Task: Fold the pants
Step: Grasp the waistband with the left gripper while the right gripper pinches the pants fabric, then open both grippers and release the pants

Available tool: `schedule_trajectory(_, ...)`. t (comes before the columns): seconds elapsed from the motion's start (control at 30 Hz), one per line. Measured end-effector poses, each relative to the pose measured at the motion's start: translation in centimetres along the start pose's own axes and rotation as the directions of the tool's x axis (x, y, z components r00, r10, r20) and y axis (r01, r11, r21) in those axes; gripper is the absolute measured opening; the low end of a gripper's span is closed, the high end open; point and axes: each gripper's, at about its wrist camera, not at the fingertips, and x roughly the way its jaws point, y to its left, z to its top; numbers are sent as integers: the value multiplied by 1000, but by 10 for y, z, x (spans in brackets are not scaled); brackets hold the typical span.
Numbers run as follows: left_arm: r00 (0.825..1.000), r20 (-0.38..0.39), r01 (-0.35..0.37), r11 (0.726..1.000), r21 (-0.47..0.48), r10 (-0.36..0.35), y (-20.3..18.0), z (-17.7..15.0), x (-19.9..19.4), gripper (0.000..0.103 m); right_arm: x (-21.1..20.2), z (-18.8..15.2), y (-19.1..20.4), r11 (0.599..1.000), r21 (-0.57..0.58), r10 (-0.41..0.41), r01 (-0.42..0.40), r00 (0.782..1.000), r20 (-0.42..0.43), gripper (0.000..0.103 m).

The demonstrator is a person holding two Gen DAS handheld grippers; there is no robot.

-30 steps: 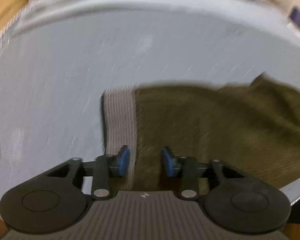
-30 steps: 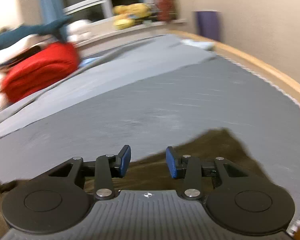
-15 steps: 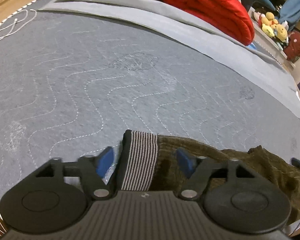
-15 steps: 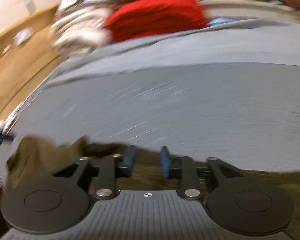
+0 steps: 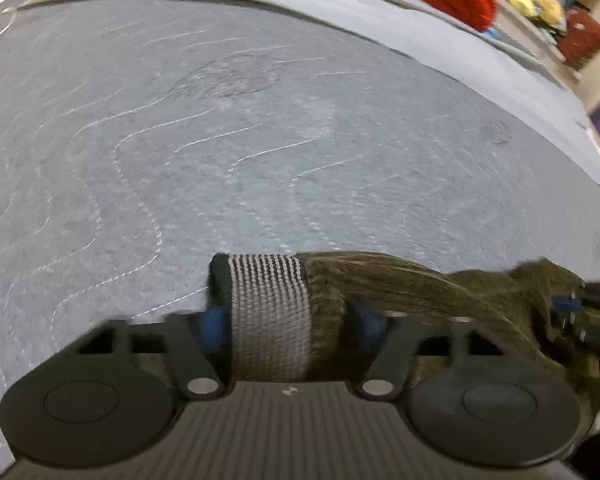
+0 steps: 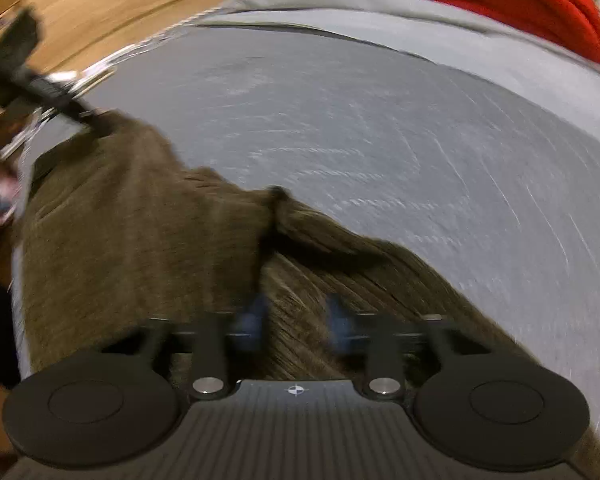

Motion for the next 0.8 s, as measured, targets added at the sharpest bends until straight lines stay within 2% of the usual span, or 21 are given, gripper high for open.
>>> schedule_trajectory(0.03, 1000, 18, 14, 1000, 2, -14, 1, 0, -6, 47, -9, 5, -2, 1000, -1, 8, -8, 1000, 30, 10)
schedule_trajectory(0.07, 999, 42, 27, 1000, -8, -27, 3, 0, -12, 46, -27, 14, -13, 998, 67, -4, -4, 993, 120, 10)
schedule_trajectory(0.13, 995, 81, 57, 998, -37, -54, 10, 0, -23, 46, -51, 24, -46, 965, 260, -42, -30, 963, 267, 7)
schedule_trajectory(0.17, 996, 76, 51, 998, -48, -47, 13, -1, -22, 46, -58, 22, -60, 935, 354, -109, -6, 947, 304, 0)
schedule_trajectory(0.2, 998, 53, 38, 997, -60, -35, 16, -3, -16, 47, -58, 19, -73, 892, 443, -228, 85, 933, 280, 0)
schedule_trajectory(0.23, 999, 34, 30, 997, -66, -28, 17, -4, -11, 48, -52, 14, -85, 840, 519, -306, 155, 926, 219, 0)
schedule_trajectory(0.27, 999, 27, 22, 998, -67, -21, 17, -6, -7, 52, -47, 7, -95, 796, 577, -334, 184, 928, 165, 0)
schedule_trajectory(0.3, 999, 28, 17, 998, -65, -15, 17, -6, -7, 55, -43, 0, -103, 764, 621, -321, 178, 938, 126, 0)
schedule_trajectory(0.33, 999, 31, 15, 998, -68, -13, 17, -5, -9, 55, -45, -3, -105, 758, 631, -309, 165, 943, 123, 1)
schedule_trajectory(0.4, 999, 36, 19, 996, -89, -16, 19, -4, -9, 56, -57, 3, -92, 811, 570, -282, 130, 941, 187, 4)
schedule_trajectory(0.43, 999, 34, 21, 995, -93, -18, 21, -4, -9, 56, -63, 6, -82, 846, 527, -243, 89, 942, 232, 4)
schedule_trajectory(0.47, 999, 33, 18, 996, -92, -15, 20, -5, -8, 56, -68, 9, -73, 876, 481, -190, 41, 945, 266, 14)
schedule_trajectory(0.5, 999, 34, 10, 996, -88, -7, 19, -4, -7, 56, -70, 14, -63, 900, 437, -140, 2, 949, 284, 41)
schedule_trajectory(0.57, 999, 35, -4, 997, -77, 7, 14, -5, -8, 57, -65, 20, -40, 940, 339, -65, -39, 955, 290, 72)
schedule_trajectory(0.63, 999, 32, -11, 997, -73, 14, 12, -3, -9, 57, -52, 26, -17, 971, 235, -25, -36, 968, 251, 72)
schedule_trajectory(0.67, 999, 31, -12, 997, -76, 14, 12, -3, -9, 57, -42, 28, -6, 983, 186, -35, -4, 978, 207, 71)
schedule_trajectory(0.7, 999, 31, -13, 997, -77, 15, 13, -3, -9, 57, -33, 27, 4, 989, 147, -54, 29, 984, 168, 65)
schedule_trajectory(0.73, 999, 31, -14, 997, -76, 16, 13, -3, -9, 56, -21, 26, 11, 993, 105, -72, 60, 990, 121, 50)
schedule_trajectory(0.77, 999, 35, -13, 997, -72, 16, 13, -3, -9, 54, -11, 24, 15, 992, 65, -109, 104, 991, 83, 5)
schedule_trajectory(0.8, 999, 42, -15, 998, -68, 18, 12, -2, -11, 52, -8, 19, 14, 986, 58, -158, 153, 983, 91, 3)
